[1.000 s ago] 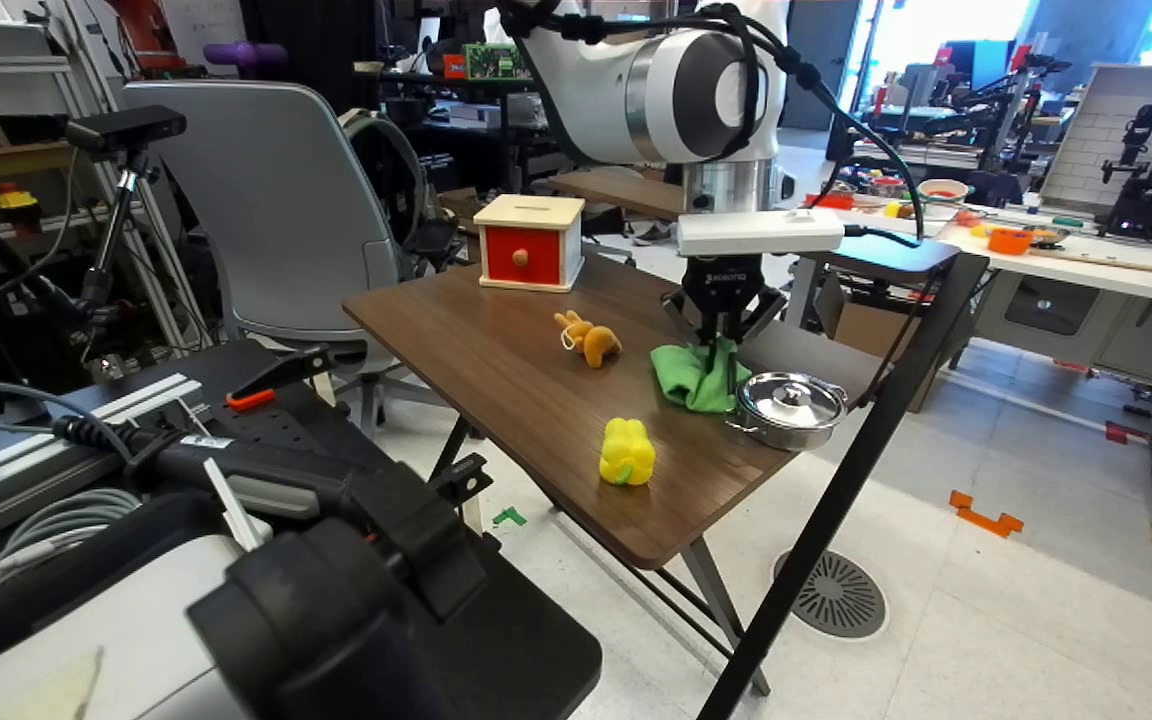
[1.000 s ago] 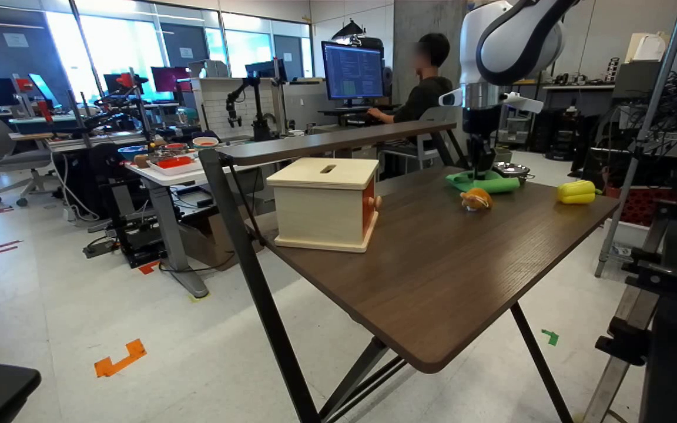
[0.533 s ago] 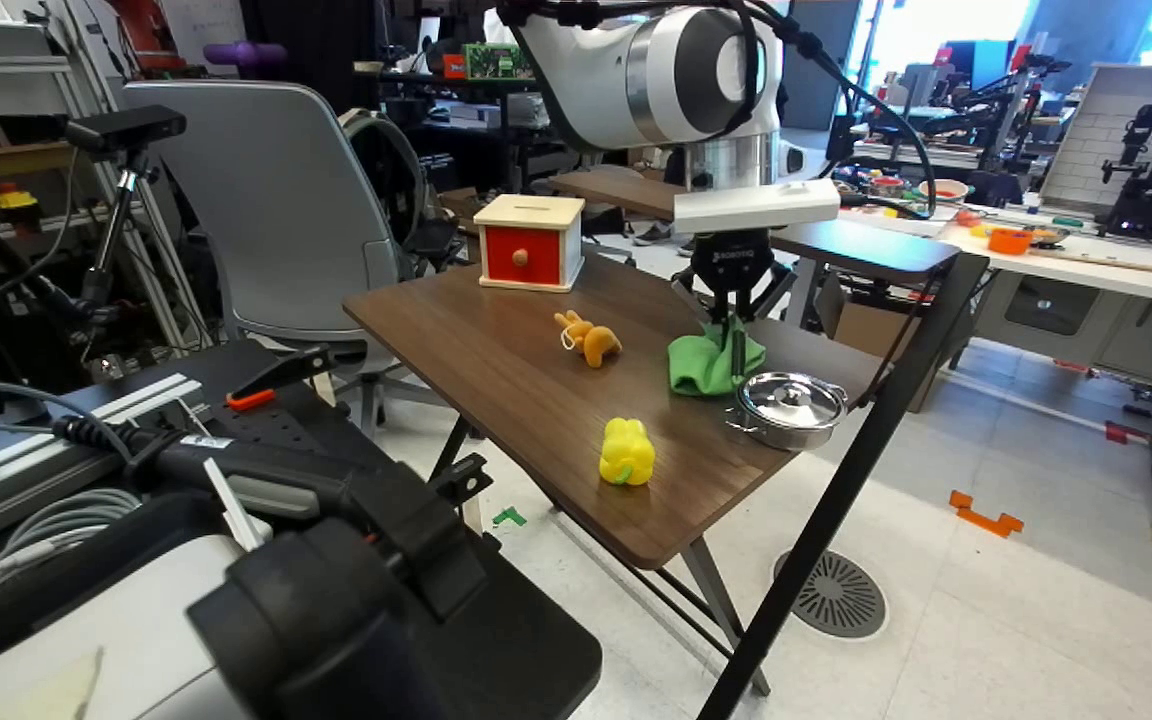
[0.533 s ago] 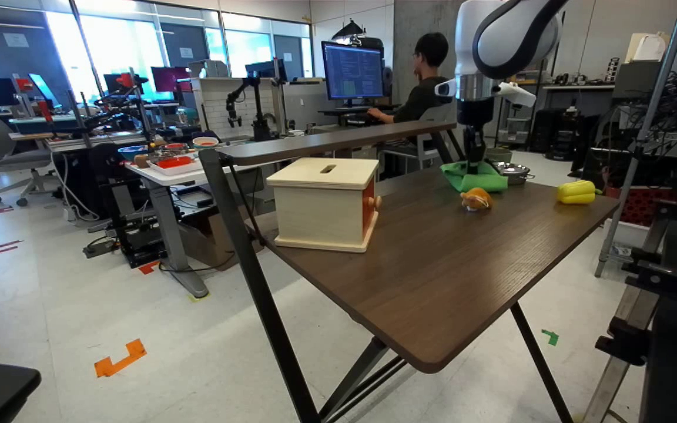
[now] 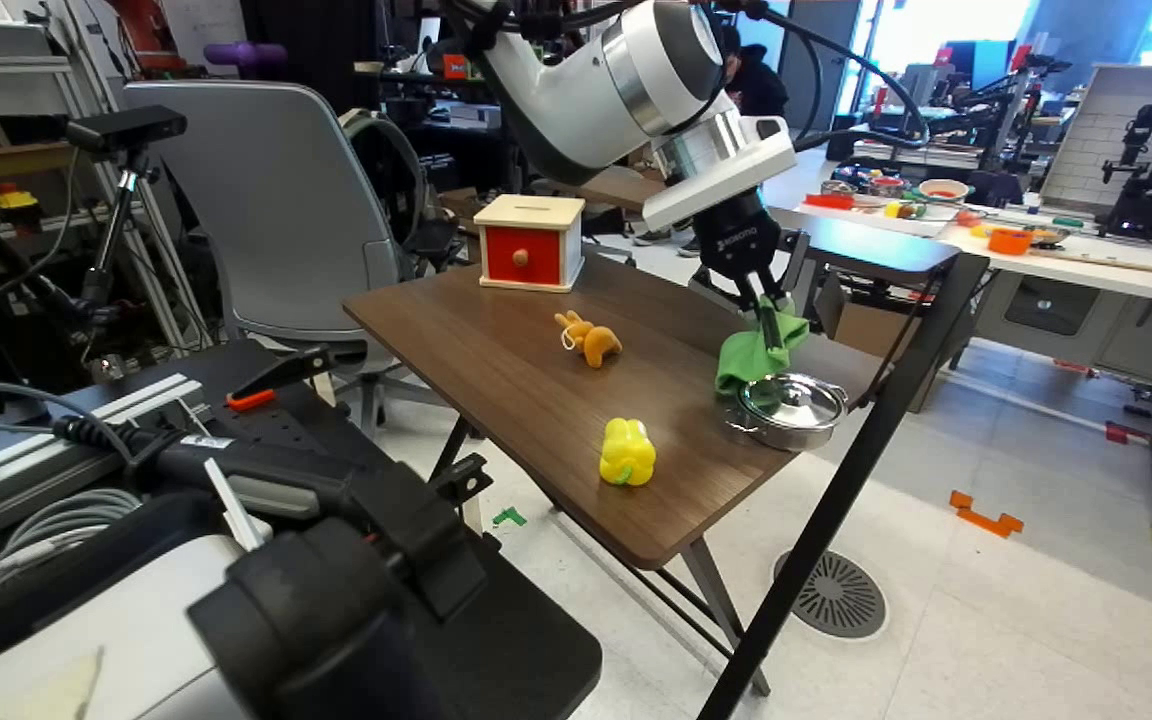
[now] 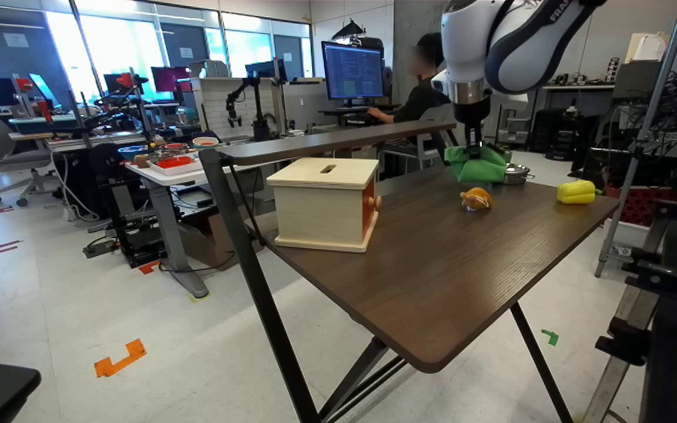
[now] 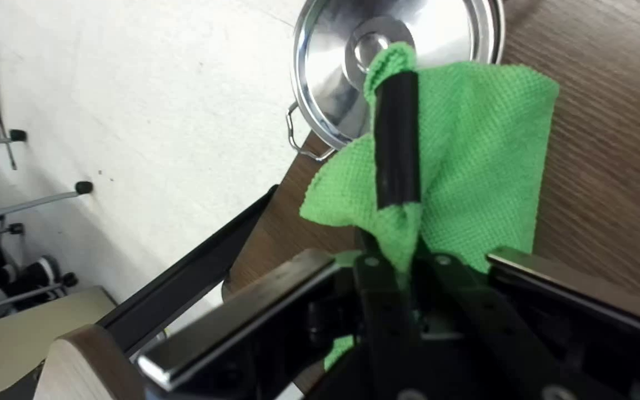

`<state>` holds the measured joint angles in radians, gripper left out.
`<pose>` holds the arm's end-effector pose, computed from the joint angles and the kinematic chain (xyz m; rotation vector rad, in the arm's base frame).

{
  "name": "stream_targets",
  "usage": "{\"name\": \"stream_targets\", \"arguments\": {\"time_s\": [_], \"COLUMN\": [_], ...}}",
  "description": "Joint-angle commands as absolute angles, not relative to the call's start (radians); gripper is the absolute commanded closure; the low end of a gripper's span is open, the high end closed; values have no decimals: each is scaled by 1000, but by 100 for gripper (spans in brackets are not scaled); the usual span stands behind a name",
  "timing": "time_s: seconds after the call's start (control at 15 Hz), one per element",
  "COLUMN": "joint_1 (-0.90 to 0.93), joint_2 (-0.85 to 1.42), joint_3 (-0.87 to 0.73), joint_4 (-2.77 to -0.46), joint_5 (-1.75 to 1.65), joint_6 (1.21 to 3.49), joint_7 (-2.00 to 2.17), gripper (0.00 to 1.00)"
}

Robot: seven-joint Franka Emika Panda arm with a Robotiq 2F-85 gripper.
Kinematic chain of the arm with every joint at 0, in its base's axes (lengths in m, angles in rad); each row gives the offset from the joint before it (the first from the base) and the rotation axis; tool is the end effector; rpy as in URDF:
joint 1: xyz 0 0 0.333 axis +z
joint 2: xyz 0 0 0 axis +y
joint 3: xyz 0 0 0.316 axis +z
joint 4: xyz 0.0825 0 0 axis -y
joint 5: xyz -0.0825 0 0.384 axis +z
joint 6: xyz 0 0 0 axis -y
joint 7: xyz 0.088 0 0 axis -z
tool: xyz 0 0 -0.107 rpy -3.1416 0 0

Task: Fold the green towel

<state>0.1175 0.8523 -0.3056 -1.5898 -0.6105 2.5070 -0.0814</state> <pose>0.6949 -0.0976 0.1564 2.4621 0.6236 -0.0259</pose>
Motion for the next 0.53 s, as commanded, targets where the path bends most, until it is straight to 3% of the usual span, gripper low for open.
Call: {"name": "stream_targets", "arguments": {"time_s": [0.0, 0.07, 0.47], "joint_1": [203, 208, 191], "joint_2": [891, 898, 906], "joint_3": [-372, -367, -324], "joint_4": [-1598, -1599, -1599], "joint_5": [-743, -766, -817], "joint_6": [2479, 2467, 2418], "joint_7": [110, 142, 225], "gripper": [65, 64, 21]}}
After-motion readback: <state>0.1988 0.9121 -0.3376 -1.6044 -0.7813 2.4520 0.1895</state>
